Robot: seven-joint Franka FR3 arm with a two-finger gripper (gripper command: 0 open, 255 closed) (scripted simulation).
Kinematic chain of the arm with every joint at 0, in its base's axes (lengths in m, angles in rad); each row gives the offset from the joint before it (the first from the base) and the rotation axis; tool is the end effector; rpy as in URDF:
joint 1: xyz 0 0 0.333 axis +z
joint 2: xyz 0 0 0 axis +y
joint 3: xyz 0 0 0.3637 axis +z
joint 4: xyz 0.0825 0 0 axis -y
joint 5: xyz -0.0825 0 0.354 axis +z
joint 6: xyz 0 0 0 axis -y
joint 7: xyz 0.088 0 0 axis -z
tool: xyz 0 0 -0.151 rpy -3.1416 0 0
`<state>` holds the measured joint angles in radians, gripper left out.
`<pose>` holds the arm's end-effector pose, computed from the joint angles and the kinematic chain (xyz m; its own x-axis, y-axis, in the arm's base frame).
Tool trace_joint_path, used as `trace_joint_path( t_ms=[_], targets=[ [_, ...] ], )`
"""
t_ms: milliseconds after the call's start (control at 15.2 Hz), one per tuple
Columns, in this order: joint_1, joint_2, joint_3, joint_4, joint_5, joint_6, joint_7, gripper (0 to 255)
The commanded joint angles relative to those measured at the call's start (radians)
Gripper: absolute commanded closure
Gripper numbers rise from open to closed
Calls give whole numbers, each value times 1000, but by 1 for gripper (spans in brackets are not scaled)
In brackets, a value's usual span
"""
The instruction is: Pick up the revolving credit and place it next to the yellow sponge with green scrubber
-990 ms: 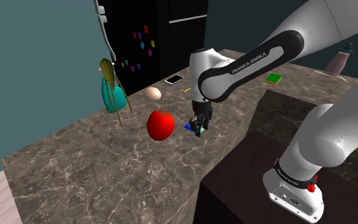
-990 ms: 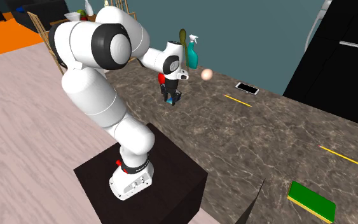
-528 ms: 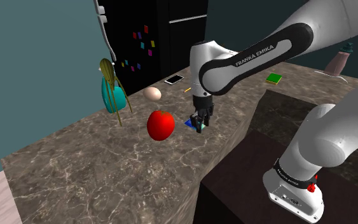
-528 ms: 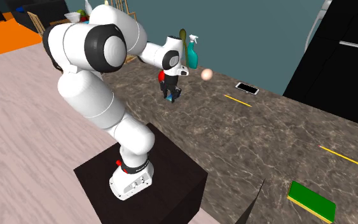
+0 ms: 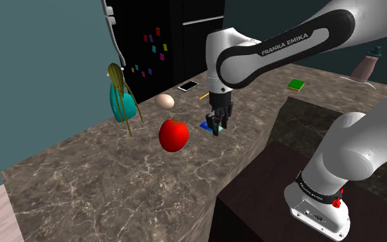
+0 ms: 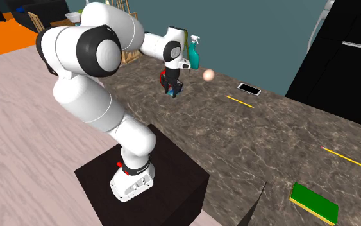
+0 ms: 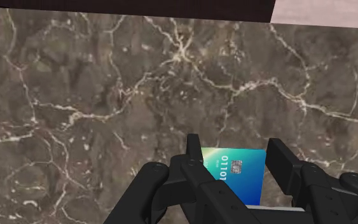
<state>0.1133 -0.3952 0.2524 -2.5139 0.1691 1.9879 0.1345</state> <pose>0.3210 0.1435 0.4205 0.9814 0.1267 -0.1444 0.1239 -0.9919 -0.0281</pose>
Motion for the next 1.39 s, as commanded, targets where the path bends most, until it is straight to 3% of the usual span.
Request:
trace_joint_path(
  t_ms=[0, 198, 726, 1320],
  targets=[
    [1, -15, -3, 17, 0, -32, 1, 255],
    [0, -31, -7, 43, -2, -74, 3, 255],
    [-101, -54, -154, 15, -99, -84, -191, 255],
    [-215, 15, -313, 74, -207, -76, -402, 255]
  ],
)
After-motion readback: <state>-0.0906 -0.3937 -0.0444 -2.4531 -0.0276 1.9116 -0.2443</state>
